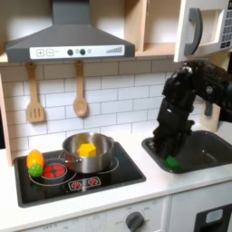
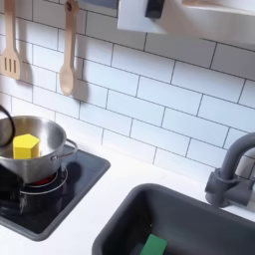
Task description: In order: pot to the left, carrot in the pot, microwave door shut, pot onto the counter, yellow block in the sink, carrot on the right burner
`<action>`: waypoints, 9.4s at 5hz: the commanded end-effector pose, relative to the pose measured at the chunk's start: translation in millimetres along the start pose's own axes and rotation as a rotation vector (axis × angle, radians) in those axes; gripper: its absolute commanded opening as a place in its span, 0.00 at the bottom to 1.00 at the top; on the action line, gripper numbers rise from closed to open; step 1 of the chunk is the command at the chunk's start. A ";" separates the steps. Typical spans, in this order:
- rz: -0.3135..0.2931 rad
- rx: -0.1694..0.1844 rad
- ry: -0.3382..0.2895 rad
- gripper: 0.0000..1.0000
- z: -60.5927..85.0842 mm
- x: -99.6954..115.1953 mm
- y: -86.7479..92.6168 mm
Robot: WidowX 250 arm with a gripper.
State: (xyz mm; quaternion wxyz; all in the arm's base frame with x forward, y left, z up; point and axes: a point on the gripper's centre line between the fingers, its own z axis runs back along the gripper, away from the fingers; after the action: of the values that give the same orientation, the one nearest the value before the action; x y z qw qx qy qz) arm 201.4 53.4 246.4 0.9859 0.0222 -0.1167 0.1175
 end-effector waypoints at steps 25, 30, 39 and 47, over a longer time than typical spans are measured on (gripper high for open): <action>-0.078 -0.014 -0.618 0.00 88.3 240.4 32.1; -0.103 -0.037 -0.569 0.00 76.7 219.7 29.1; -0.079 -0.013 -0.575 0.00 91.5 210.1 39.8; -0.073 -0.023 -0.589 0.00 87.8 239.0 43.6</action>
State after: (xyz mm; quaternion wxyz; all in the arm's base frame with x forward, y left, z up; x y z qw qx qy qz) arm 395.2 144.2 392.3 0.9113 0.0510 -0.4026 0.0703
